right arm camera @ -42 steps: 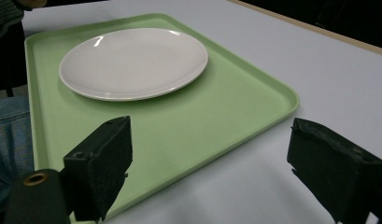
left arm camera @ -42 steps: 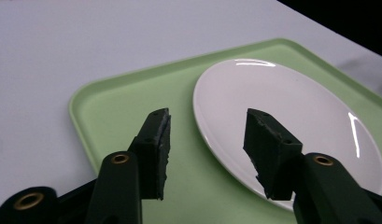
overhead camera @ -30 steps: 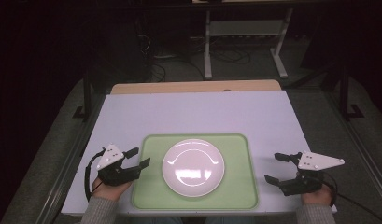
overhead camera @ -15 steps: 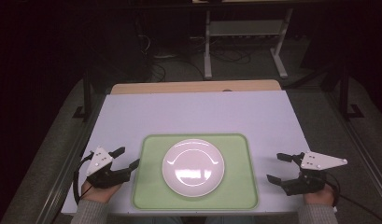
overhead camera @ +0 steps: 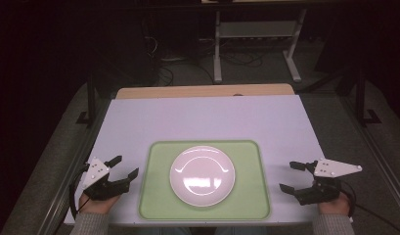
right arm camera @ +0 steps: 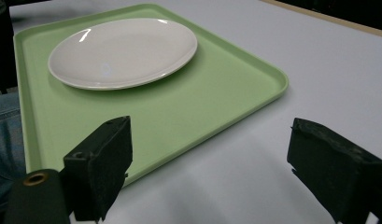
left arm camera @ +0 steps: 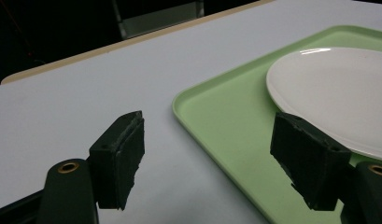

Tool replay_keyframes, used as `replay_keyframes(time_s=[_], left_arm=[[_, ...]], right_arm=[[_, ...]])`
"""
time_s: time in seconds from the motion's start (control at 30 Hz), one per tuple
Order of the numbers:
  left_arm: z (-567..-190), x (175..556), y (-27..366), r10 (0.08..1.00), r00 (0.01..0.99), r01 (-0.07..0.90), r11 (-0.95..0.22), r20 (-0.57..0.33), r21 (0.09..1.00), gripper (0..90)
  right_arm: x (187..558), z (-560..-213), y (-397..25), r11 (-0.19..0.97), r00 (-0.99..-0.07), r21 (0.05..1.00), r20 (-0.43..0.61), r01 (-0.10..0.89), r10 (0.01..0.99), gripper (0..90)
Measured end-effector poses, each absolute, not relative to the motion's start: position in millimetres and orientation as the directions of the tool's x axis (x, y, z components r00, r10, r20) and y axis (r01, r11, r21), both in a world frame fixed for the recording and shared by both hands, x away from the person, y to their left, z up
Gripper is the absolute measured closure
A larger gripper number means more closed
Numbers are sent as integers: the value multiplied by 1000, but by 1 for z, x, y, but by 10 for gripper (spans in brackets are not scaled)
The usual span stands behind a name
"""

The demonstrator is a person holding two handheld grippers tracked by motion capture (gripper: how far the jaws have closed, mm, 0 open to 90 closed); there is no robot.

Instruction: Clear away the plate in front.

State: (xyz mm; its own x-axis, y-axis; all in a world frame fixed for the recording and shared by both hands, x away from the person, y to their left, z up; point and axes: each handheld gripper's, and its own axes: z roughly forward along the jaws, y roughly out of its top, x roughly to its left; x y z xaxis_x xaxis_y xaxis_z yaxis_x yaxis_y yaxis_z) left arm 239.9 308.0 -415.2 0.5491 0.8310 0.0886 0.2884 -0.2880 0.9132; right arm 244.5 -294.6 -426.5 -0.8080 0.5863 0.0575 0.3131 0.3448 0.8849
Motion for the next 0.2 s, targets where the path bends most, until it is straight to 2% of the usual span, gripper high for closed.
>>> replay_keyframes(time_s=[0.2], left_arm=[[-416,240,310,833,545,279,-285,93,917,259]], right_arm=[[245,-427,-293,352,-810,882,56,314,583,132]])
